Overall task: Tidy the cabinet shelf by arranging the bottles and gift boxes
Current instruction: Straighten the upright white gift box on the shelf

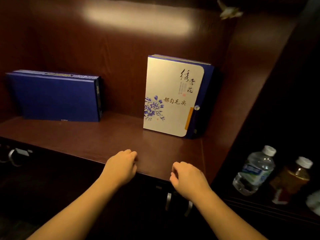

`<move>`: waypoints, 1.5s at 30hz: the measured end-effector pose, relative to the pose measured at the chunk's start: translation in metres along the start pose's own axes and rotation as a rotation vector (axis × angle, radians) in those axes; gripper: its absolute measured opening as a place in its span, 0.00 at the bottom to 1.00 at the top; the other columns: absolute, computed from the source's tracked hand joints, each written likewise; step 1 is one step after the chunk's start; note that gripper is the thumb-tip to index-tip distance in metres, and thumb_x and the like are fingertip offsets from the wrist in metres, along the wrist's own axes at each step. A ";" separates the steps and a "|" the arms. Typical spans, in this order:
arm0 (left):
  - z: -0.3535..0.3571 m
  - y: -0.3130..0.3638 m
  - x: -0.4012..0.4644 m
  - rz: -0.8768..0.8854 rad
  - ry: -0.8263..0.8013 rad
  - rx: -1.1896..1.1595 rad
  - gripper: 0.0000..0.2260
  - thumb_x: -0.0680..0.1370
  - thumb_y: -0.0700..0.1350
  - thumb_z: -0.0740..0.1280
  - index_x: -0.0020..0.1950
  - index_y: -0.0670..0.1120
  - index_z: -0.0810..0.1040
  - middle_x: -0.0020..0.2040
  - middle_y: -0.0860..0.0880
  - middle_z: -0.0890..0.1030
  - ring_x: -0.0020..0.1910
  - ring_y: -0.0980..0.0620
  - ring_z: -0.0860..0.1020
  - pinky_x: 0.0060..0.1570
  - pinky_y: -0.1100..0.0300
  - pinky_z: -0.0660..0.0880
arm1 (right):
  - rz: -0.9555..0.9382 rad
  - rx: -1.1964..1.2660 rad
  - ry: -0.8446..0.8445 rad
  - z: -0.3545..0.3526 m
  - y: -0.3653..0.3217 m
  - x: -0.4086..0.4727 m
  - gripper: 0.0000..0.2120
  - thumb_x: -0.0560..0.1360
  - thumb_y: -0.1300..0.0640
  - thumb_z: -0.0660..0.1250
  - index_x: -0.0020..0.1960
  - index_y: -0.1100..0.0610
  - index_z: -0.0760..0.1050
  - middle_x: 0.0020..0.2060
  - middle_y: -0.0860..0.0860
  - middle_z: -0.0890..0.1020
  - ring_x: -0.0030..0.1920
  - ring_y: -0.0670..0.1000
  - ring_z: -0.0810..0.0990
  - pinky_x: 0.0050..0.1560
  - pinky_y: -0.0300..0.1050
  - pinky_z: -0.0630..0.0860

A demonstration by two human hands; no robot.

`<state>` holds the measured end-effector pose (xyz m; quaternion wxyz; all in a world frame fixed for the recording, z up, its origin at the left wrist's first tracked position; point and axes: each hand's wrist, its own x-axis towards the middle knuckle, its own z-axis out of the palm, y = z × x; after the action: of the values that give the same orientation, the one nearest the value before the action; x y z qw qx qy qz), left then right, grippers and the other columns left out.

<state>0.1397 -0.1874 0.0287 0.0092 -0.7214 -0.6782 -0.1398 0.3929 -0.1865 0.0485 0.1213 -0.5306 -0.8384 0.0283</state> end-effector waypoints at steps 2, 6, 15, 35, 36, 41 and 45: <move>-0.002 -0.018 0.024 0.022 -0.017 0.017 0.07 0.77 0.51 0.62 0.52 0.51 0.75 0.50 0.51 0.76 0.52 0.48 0.77 0.47 0.51 0.77 | 0.074 -0.008 -0.008 0.003 -0.001 0.023 0.08 0.78 0.47 0.60 0.50 0.51 0.73 0.46 0.49 0.77 0.48 0.54 0.77 0.41 0.47 0.72; 0.003 -0.048 0.075 0.067 -0.023 0.026 0.09 0.77 0.52 0.63 0.52 0.50 0.76 0.50 0.48 0.77 0.52 0.45 0.77 0.46 0.51 0.76 | 0.247 -0.011 -0.001 0.014 0.006 0.067 0.08 0.77 0.49 0.61 0.48 0.53 0.74 0.44 0.51 0.76 0.45 0.56 0.77 0.39 0.47 0.72; 0.044 -0.057 0.169 -0.073 0.007 -0.110 0.19 0.76 0.60 0.67 0.58 0.49 0.76 0.56 0.47 0.78 0.57 0.44 0.75 0.52 0.48 0.76 | 0.603 0.137 0.196 0.051 0.066 0.150 0.19 0.76 0.47 0.65 0.63 0.53 0.71 0.57 0.53 0.77 0.57 0.56 0.75 0.49 0.50 0.75; 0.107 -0.045 0.232 -0.134 0.045 -0.242 0.53 0.62 0.79 0.61 0.78 0.50 0.55 0.74 0.48 0.68 0.75 0.47 0.63 0.73 0.33 0.49 | 0.818 0.187 0.356 0.097 0.114 0.208 0.49 0.70 0.33 0.69 0.78 0.57 0.52 0.73 0.57 0.68 0.73 0.57 0.64 0.71 0.56 0.57; 0.107 -0.045 0.232 -0.133 0.047 -0.242 0.52 0.62 0.79 0.61 0.77 0.50 0.55 0.74 0.47 0.68 0.75 0.47 0.63 0.73 0.34 0.49 | 0.820 0.191 0.354 0.096 0.114 0.208 0.48 0.70 0.33 0.69 0.77 0.56 0.52 0.73 0.57 0.68 0.73 0.57 0.64 0.71 0.56 0.57; 0.106 -0.048 0.228 -0.126 0.048 -0.262 0.52 0.62 0.79 0.62 0.77 0.52 0.55 0.73 0.47 0.70 0.74 0.47 0.65 0.74 0.36 0.48 | 0.813 0.234 0.368 0.095 0.114 0.204 0.47 0.69 0.34 0.71 0.76 0.56 0.55 0.71 0.57 0.70 0.72 0.58 0.66 0.71 0.56 0.59; 0.103 -0.049 0.223 -0.107 0.043 -0.282 0.51 0.63 0.78 0.63 0.77 0.51 0.55 0.73 0.48 0.70 0.73 0.47 0.65 0.75 0.39 0.49 | 0.802 0.271 0.385 0.093 0.111 0.197 0.45 0.69 0.37 0.73 0.75 0.55 0.57 0.70 0.58 0.71 0.70 0.61 0.67 0.70 0.56 0.64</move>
<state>0.1203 0.0552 -0.0312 -0.0852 -0.6754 -0.6889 -0.2492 0.3887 0.0461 -0.0268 0.3225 -0.7878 -0.5180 0.0834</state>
